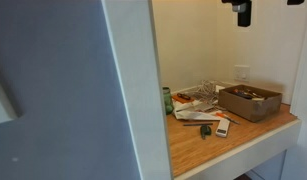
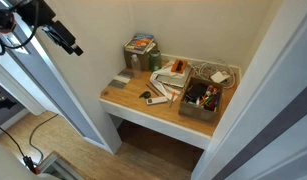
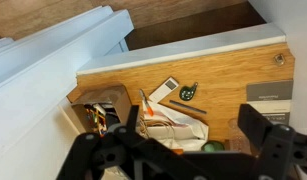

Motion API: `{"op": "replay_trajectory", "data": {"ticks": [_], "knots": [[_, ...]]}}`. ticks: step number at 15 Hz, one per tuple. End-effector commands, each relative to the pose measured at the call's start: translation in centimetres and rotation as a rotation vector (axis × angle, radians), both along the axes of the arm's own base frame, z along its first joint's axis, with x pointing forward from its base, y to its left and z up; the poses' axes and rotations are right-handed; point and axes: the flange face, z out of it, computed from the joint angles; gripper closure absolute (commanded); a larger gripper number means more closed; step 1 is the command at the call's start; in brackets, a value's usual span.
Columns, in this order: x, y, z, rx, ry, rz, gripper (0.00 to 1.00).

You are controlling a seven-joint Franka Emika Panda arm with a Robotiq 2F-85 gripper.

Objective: Put the marker in the box

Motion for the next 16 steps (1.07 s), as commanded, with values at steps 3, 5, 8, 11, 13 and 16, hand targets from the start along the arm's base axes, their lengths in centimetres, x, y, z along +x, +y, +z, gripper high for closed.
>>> {"op": "replay_trajectory", "data": {"ticks": [3, 5, 8, 11, 13, 16], "knots": [[0.0, 0.0, 0.1, -0.001, 0.001, 0.000, 0.00], [0.0, 0.0, 0.1, -0.001, 0.001, 0.000, 0.00], [0.0, 0.0, 0.1, -0.001, 0.001, 0.000, 0.00], [1.5, -1.7, -0.5, 0.063, -0.001, 0.015, 0.00], [3.3, -3.5, -1.5, 0.106, -0.013, 0.001, 0.00], [6.4, -6.2, -4.6, 0.173, -0.007, 0.003, 0.00]]}}
